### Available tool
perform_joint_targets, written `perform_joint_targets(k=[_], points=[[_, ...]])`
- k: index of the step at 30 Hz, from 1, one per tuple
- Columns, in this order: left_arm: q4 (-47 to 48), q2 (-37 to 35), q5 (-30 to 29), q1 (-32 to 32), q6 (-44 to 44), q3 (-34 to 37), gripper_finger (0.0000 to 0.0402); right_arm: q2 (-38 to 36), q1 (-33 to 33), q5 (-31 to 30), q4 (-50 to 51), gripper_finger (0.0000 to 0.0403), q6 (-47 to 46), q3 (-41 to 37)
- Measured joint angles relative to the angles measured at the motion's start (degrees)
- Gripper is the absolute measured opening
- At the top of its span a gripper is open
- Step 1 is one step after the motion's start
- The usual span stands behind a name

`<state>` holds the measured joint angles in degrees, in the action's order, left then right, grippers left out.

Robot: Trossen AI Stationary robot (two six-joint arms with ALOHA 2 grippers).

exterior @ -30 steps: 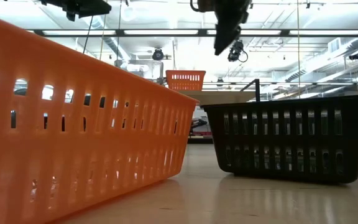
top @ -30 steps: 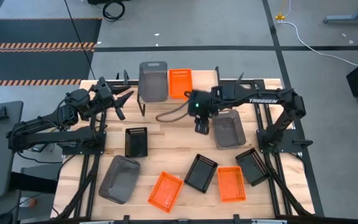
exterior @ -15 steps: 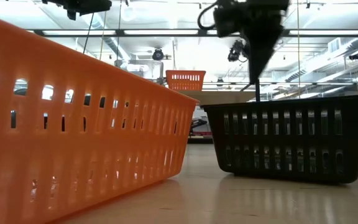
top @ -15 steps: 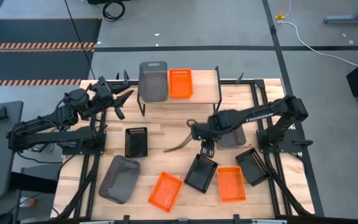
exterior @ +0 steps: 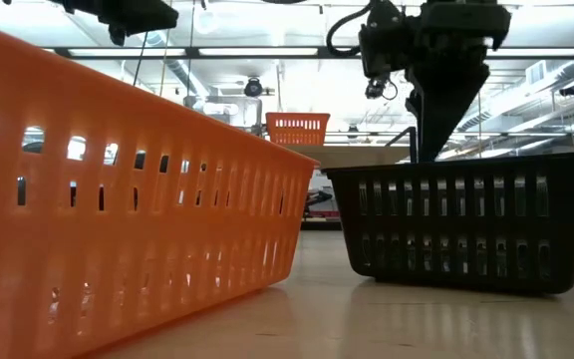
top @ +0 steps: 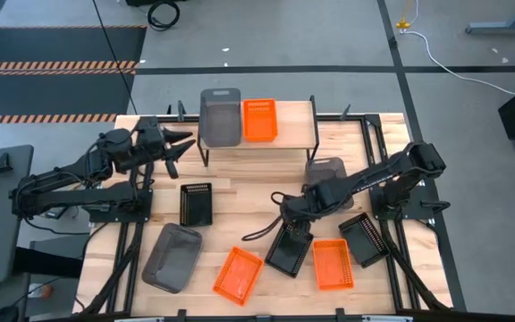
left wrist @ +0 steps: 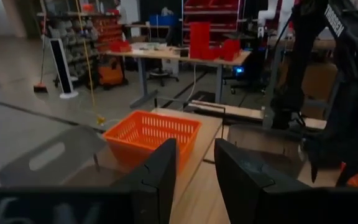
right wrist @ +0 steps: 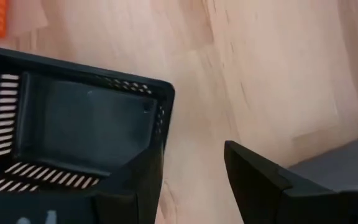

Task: Stack baskets on shelf by color
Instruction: Put the middle black basket on the shelf

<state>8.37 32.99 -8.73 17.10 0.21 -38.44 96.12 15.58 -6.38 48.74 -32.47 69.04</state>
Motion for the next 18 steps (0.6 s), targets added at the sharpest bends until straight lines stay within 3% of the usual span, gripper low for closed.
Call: perform_joint_targets(k=[18], points=[[1.3, 0.0, 0.0, -1.6, -0.6, 0.0, 0.0117, 1.2, 2.3, -1.1, -9.4, 0.0205, -1.9, -5.8]])
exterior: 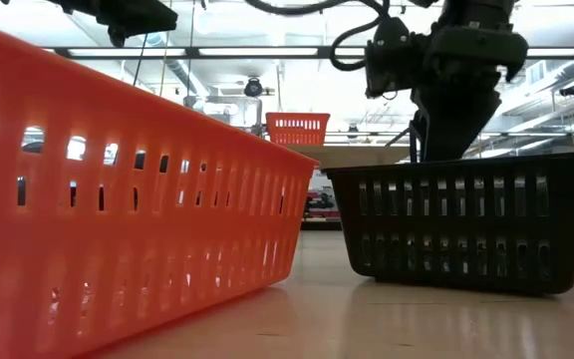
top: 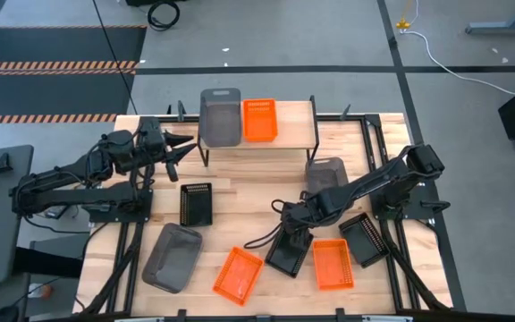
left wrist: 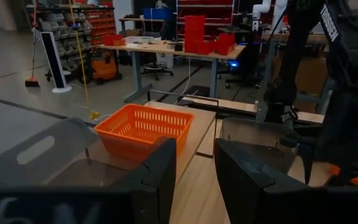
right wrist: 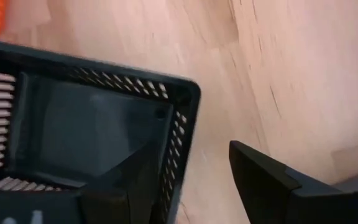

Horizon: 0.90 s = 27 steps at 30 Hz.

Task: Stack baskets on shelf by color
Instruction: Put the middle black basket on the shelf

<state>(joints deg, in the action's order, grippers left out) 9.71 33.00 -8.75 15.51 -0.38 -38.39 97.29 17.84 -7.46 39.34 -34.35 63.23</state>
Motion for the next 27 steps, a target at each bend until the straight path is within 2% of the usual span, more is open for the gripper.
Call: perform_joint_targets(k=[7, 12, 16, 22, 27], points=[[0.0, 0.0, 0.0, 0.0, -0.5, 0.0, 0.0117, 2.3, 0.0, -2.8, -0.8, 0.0202, 2.3, 0.0], [0.2, 0.2, 0.0, -0.1, -1.9, 0.0, 0.0117, 4.6, -1.5, -6.0, -3.0, 0.0201, 10.3, 0.0], [0.8, 0.9, 0.0, -1.6, -2.0, 0.0, 0.0117, 6.7, -3.7, -4.0, -6.7, 0.0194, 15.8, 0.1], [0.1, 1.6, -0.2, -3.5, -2.0, 0.0, 0.0117, 8.4, -6.0, -3.3, -12.2, 0.0148, 23.3, 0.5], [-0.1, 1.6, -0.2, -3.6, -1.9, 0.0, 0.0117, 8.7, -7.8, -6.3, -15.2, 0.0098, 30.6, 2.7]])
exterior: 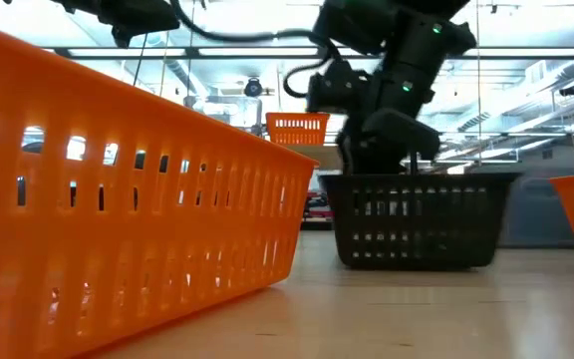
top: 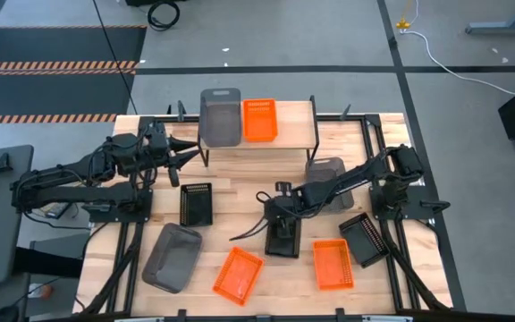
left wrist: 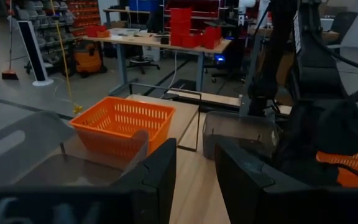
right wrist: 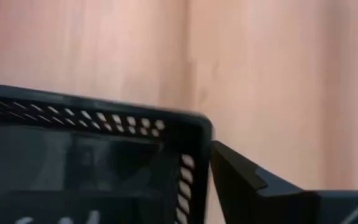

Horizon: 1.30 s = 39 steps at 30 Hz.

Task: Stack baskets on shelf by color
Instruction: Put the middle black basket on the shelf

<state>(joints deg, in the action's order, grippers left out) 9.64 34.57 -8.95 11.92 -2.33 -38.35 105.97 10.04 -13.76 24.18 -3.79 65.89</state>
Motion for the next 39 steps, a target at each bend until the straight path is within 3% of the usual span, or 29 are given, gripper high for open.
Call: perform_joint_targets(k=[6, 12, 17, 24, 31, 39], points=[[0.1, 0.0, 0.0, 0.0, 0.1, 0.0, 0.0117, 0.0, -2.4, -6.4, -1.9, 0.0067, 9.5, 2.6], [0.1, 0.0, 0.0, 0.0, 0.5, 0.0, 0.0117, 0.0, -4.2, -3.9, -1.4, 0.0073, 10.0, 2.8], [0.1, 0.0, 0.0, 0.0, 0.6, 0.0, 0.0117, -0.2, -3.7, -4.2, -1.3, 0.0104, 9.6, 2.8], [0.1, 0.0, 0.0, 0.0, 0.6, 0.0, 0.0117, -0.6, -1.6, -6.7, 3.6, 0.0179, 9.3, 7.3], [0.1, 0.0, 0.0, 0.0, 0.4, 0.0, 0.0117, -0.7, 2.1, -7.0, 13.0, 0.0231, 1.2, 15.5], [0.1, 0.0, 0.0, 0.0, 0.0, 0.0, 0.0117, -0.7, 7.9, 3.4, 20.6, 0.0230, -11.8, 16.7]])
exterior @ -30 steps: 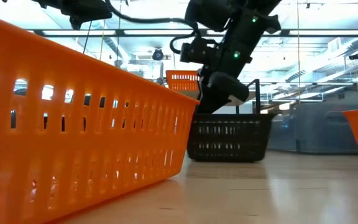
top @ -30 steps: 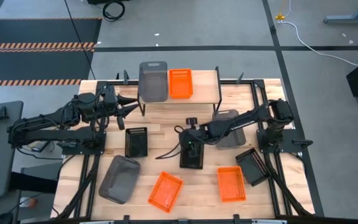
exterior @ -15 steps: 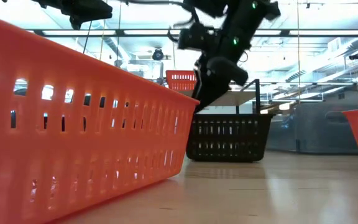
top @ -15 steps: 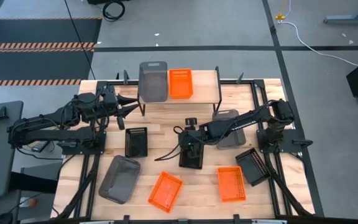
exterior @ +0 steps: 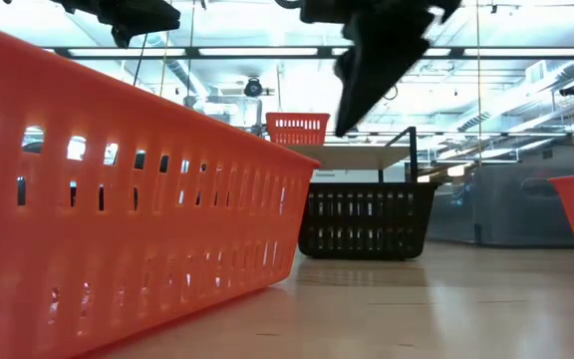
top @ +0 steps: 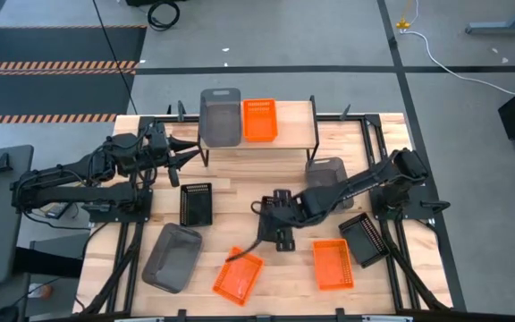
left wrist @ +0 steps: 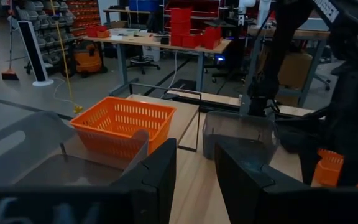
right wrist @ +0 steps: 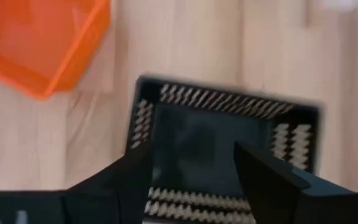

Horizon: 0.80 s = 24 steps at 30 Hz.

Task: Stack baskets on shelf by color
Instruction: Put the middle black basket on the shelf

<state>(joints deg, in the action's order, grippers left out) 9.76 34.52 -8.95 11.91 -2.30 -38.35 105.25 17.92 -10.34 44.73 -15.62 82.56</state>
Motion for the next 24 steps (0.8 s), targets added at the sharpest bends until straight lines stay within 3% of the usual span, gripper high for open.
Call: perform_joint_targets(k=[13, 24], points=[[0.1, 0.0, 0.0, -0.1, -1.6, 0.0, 0.0117, 0.7, 4.1, -0.6, -0.2, 0.0223, -10.5, -2.0], [-0.1, 0.0, 0.0, -2.1, -1.5, 0.0, 0.0117, 1.8, 4.5, 0.0, -10.4, 0.0222, -11.9, -9.3]])
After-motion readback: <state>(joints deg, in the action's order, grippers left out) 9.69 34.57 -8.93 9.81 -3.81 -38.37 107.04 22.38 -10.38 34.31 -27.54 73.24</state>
